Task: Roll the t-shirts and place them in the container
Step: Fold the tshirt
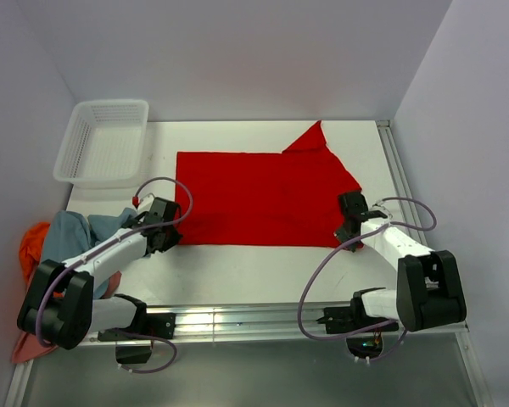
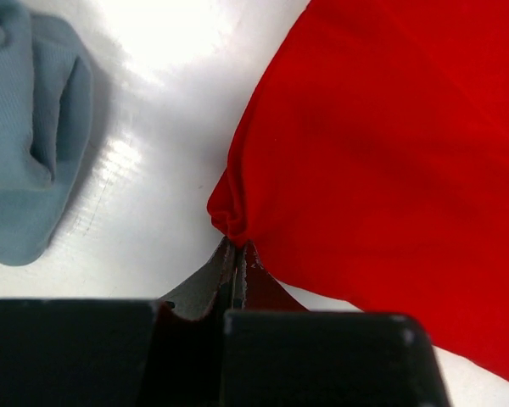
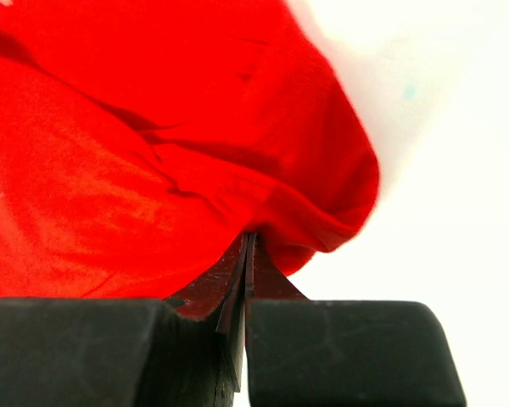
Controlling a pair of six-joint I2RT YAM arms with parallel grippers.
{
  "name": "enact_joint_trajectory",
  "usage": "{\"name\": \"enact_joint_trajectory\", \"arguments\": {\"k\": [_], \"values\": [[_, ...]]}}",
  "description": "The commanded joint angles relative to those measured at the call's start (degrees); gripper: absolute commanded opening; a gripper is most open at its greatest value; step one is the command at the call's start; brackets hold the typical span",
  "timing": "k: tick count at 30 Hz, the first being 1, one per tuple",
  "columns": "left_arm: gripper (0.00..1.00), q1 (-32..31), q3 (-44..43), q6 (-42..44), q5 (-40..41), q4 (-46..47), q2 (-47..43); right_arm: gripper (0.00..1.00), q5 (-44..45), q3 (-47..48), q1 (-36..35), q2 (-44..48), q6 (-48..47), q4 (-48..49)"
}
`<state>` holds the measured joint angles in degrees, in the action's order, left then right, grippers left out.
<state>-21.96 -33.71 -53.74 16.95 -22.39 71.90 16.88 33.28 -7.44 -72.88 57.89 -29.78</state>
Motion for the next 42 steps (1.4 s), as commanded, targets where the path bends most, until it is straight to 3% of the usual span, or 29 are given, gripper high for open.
{"name": "enact_joint_trajectory", "arguments": {"k": [1,18,24,25,28,34,37,40,41,42], "values": [[0.00,-0.28,1.63,-0.58,-1.48,-1.60,-2.11,0.00,4.47,0.39,0.50,1.07,3.72,-6.51],[0.02,-2.48,4.71,-6.21,-3.33,-5.46,-6.07,0.00,5.17,-5.86,1.20,20.76,5.04,-9.06],[0.31,-2.57,1.90,-6.73,0.80,-10.82,-8.79,0.10,5.44,-0.68,1.38,21.55,-0.66,-8.46],[0.45,-2.57,1.90,-6.65,0.46,-10.48,-9.49,0.12,4.48,0.03,1.46,21.73,-1.63,-7.67],[0.59,-2.57,1.46,-7.35,0.19,-11.61,-10.73,0.15,0.72,1.08,1.64,22.34,-4.70,-3.81],[0.72,-2.65,-3.71,-6.21,1.41,-14.07,-9.85,0.20,-13.35,1.70,1.82,21.82,-10.86,9.37],[0.81,-2.65,-6.61,-3.67,3.61,-14.52,-9.94,0.29,-20.47,1.18,1.90,21.38,-11.04,16.67],[0.81,-2.65,-10.30,-0.25,4.93,-14.17,-8.71,0.35,-23.65,2.40,1.82,20.42,-11.74,19.84],[0.86,-2.65,-11.19,0.99,4.93,-12.69,-8.44,0.36,-24.87,2.75,1.82,20.32,-12.09,21.33],[0.99,-2.65,-11.81,2.39,4.93,-11.46,-8.18,0.36,-25.23,2.84,1.90,20.24,-12.45,21.86]]}}
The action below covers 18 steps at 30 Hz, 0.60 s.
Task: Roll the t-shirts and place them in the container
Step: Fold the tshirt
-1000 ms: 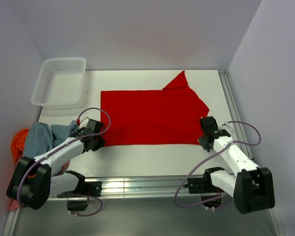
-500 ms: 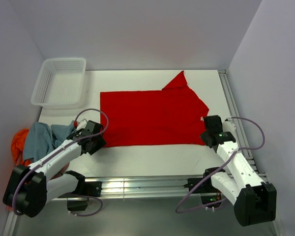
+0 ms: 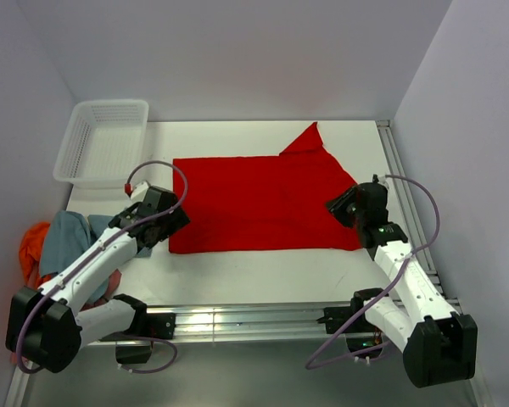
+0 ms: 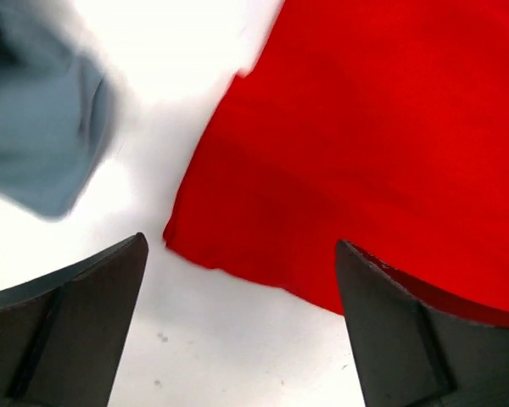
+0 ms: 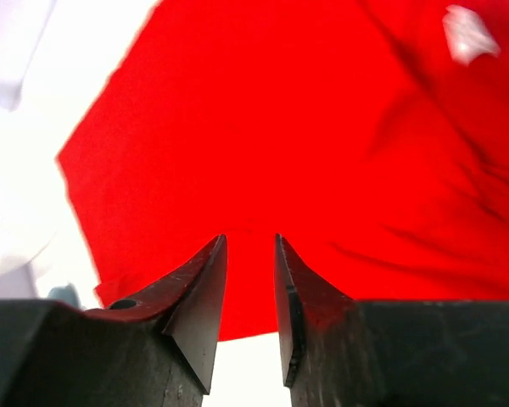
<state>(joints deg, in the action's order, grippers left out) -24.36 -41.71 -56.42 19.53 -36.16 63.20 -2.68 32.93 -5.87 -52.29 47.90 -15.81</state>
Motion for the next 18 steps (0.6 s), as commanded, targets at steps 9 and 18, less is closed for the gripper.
{"name": "enact_joint_trajectory", "arguments": {"k": [9,18], "values": [[0.89,-0.16,-11.71,14.74,-2.38,15.12,7.72,0.47,-7.78,3.99,0.33,0.44,-5.97,15.02],[0.94,0.01,-24.62,24.25,2.87,21.04,21.42,0.53,-6.82,11.09,0.24,-5.27,-3.43,19.85]]}}
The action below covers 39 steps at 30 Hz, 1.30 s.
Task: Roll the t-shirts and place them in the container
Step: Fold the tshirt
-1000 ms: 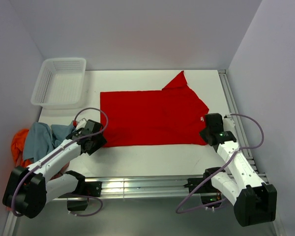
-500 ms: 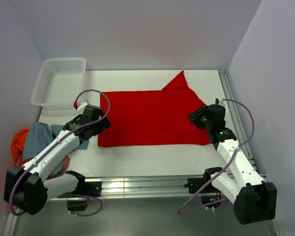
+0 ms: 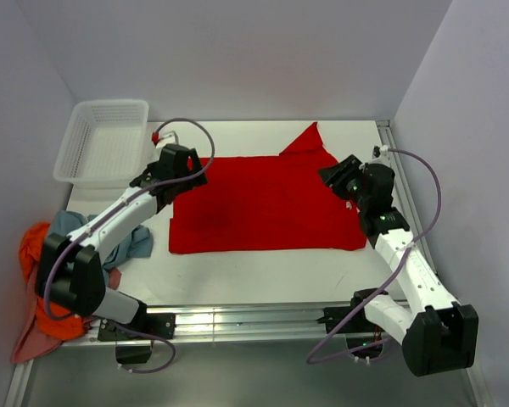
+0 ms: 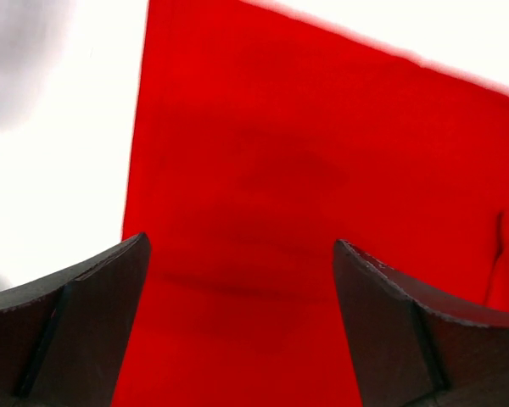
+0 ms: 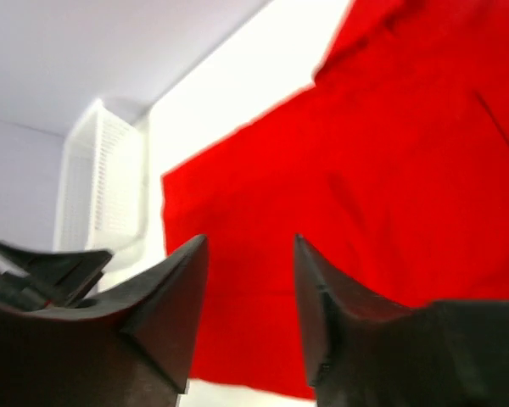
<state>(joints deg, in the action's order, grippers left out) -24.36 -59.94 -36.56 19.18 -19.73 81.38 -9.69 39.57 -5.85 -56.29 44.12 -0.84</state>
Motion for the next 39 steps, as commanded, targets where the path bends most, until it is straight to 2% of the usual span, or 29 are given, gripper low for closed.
{"name": "enact_joint_trajectory", "arguments": {"k": [1,2,3,4,6,9,17,25,32,39], "values": [[0.94,0.45,-7.81,4.21,3.75,4.43,6.47,0.50,0.72,5.16,0.22,-1.80,0.44,4.88],[0.91,1.06,-9.04,4.12,3.50,4.52,8.33,0.49,1.77,5.95,0.22,-2.41,0.36,5.06],[0.81,1.85,-11.66,4.30,0.10,4.52,10.27,0.47,2.13,7.26,0.31,-3.20,0.35,5.23],[0.77,2.99,-12.82,3.86,-2.02,4.52,13.77,0.46,2.48,7.97,0.22,-4.51,0.53,5.32],[0.72,6.68,-15.10,3.34,-6.58,6.01,16.86,0.45,3.71,10.08,0.31,-6.19,1.31,6.20],[0.71,10.29,-19.14,2.54,-7.58,6.19,23.97,0.44,3.72,12.98,0.66,-10.40,2.89,7.61],[0.69,16.09,-28.12,2.28,-8.37,5.22,34.62,0.42,2.31,24.30,2.94,-25.17,3.61,8.66],[0.63,18.73,-38.49,2.10,-11.44,3.38,45.96,0.39,1.96,34.42,4.79,-40.97,3.34,9.28],[0.62,18.91,-42.71,2.02,-13.55,3.82,51.24,0.40,1.79,43.82,5.41,-52.86,1.50,7.52],[0.52,18.82,-42.28,1.84,-15.22,4.26,52.03,0.40,2.66,51.38,9.10,-60.94,1.94,4.54]]}}
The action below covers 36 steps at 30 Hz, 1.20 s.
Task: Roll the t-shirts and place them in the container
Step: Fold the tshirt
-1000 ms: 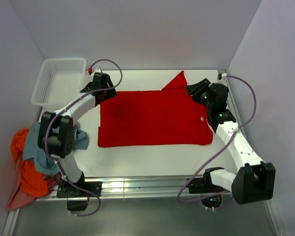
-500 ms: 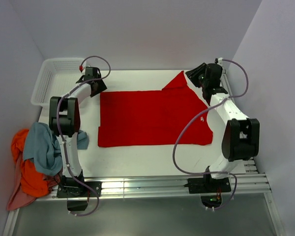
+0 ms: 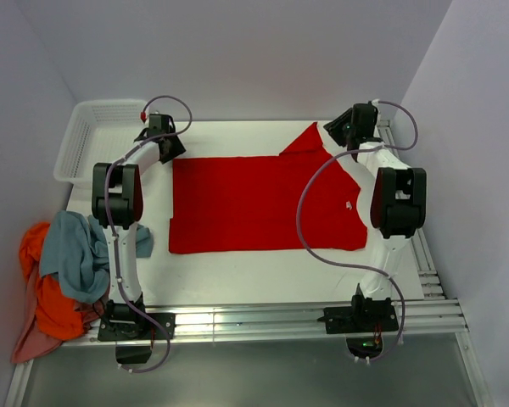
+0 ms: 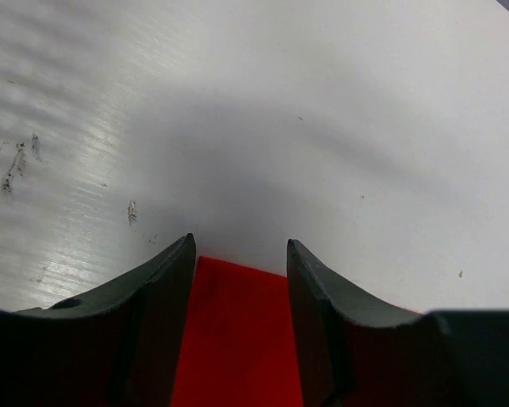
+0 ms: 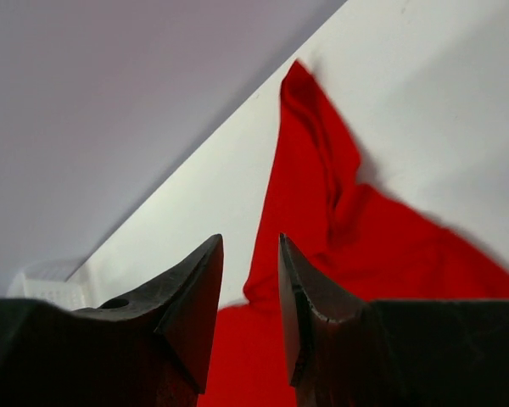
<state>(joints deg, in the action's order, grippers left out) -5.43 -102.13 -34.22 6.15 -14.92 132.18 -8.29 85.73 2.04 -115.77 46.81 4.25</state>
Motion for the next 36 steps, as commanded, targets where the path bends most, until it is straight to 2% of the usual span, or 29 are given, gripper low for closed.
{"name": "enact_joint_trajectory", "arguments": {"k": [1,8,17,20,25,35,36], "values": [[0.52,-0.19,0.43,-0.41,-2.11,-0.55,0.63,0.40,1.44,6.19,1.38,-2.61,-0.84,-1.08],[0.58,-0.55,4.74,-0.77,1.31,-0.54,-2.54,0.40,-0.49,12.34,2.09,-10.61,0.57,-1.53],[0.55,-0.98,6.85,-0.24,2.55,-1.52,-4.39,0.41,-1.55,16.91,2.35,-16.85,1.71,-0.74],[0.52,-1.42,5.80,-0.06,2.99,-3.01,-3.33,0.47,-1.02,18.76,2.44,-18.00,1.45,-1.08],[0.44,-1.95,5.71,-0.06,3.08,-2.66,-2.81,0.51,-1.28,22.72,2.61,-20.55,1.36,-3.64],[0.21,-1.95,5.80,0.12,4.13,-3.10,-2.80,0.51,-3.57,22.19,2.70,-21.87,2.68,-0.83],[0.14,-1.95,5.71,0.20,4.22,-3.19,-2.72,0.52,-4.18,22.54,2.70,-22.22,2.68,-0.65]]}}
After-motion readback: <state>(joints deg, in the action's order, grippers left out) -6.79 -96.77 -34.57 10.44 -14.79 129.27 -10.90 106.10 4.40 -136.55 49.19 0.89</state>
